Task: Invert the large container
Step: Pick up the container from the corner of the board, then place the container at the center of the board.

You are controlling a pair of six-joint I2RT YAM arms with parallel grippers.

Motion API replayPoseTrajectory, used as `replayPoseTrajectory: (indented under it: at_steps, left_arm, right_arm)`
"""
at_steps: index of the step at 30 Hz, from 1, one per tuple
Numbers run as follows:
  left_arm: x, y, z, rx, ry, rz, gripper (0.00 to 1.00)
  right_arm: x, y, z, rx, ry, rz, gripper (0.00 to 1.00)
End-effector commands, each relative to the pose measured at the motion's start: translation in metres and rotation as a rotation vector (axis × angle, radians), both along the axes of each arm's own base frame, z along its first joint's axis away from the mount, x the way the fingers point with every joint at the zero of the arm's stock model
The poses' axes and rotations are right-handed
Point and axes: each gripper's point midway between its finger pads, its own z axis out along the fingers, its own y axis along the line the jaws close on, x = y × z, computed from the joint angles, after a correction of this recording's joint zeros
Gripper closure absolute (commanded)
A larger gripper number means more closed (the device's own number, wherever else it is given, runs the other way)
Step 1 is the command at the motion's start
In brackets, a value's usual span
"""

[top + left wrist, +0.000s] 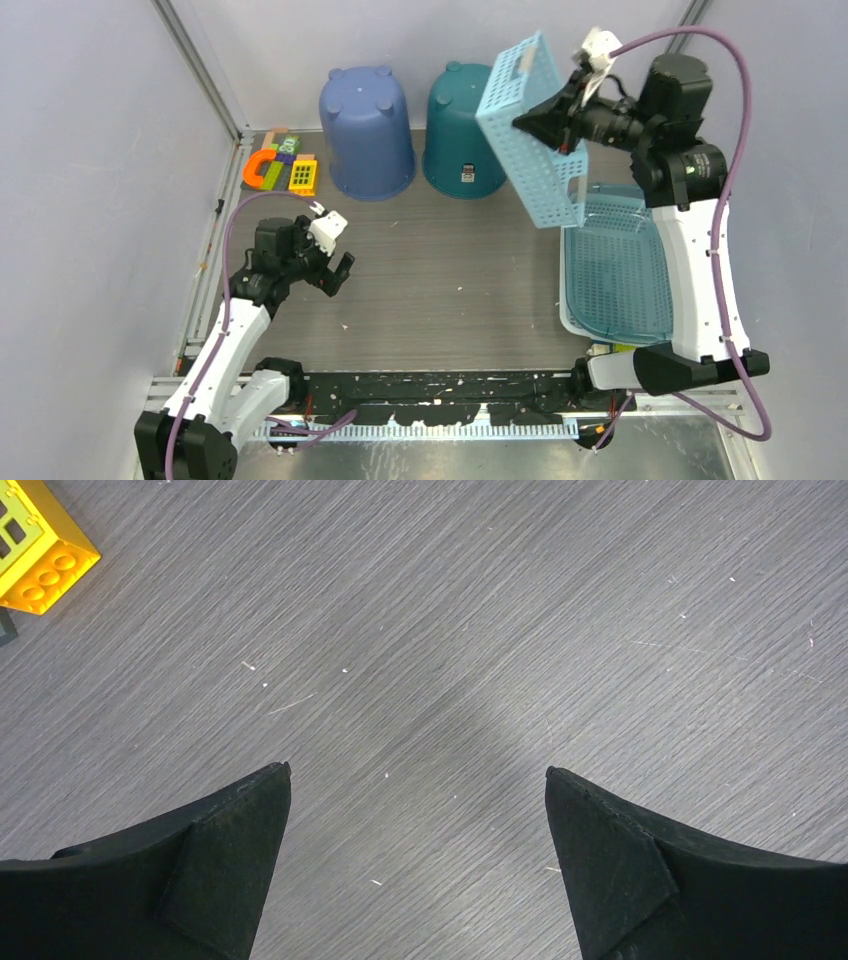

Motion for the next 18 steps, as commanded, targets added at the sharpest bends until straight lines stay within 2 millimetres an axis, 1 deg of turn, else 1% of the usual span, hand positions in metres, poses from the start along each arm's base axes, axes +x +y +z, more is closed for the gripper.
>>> replayPoseTrajectory:
  at_steps: [1,5,9,12,15,18]
  left_arm:
    - [0.002,-0.002,0.013,-0.025,-0.032,-0.002,0.00]
    - [0.002,-0.002,0.015,-0.026,-0.036,0.000,0.00]
    - [0.002,0.002,0.017,-0.019,-0.046,0.013,0.00]
    - [0.003,0.005,0.021,-0.012,-0.064,0.026,0.00]
    - [0.002,0.006,0.024,-0.011,-0.072,0.030,0.00]
    - [0.002,0.007,0.025,-0.010,-0.076,0.035,0.00]
  right_arm:
    - [-0.055,0.043,-0.019,-0.069,0.014,0.157,0.99]
    - [-0.079,0.083,-0.072,-0.185,0.088,0.256,0.99]
    - [-0.090,0.118,-0.124,-0.319,0.128,0.296,0.99]
    - [-0.085,0.138,-0.159,-0.398,0.144,0.288,0.99]
    - [-0.072,0.152,-0.197,-0.493,0.150,0.239,0.99]
    - [-0.064,0.167,-0.235,-0.592,0.128,0.200,0.99]
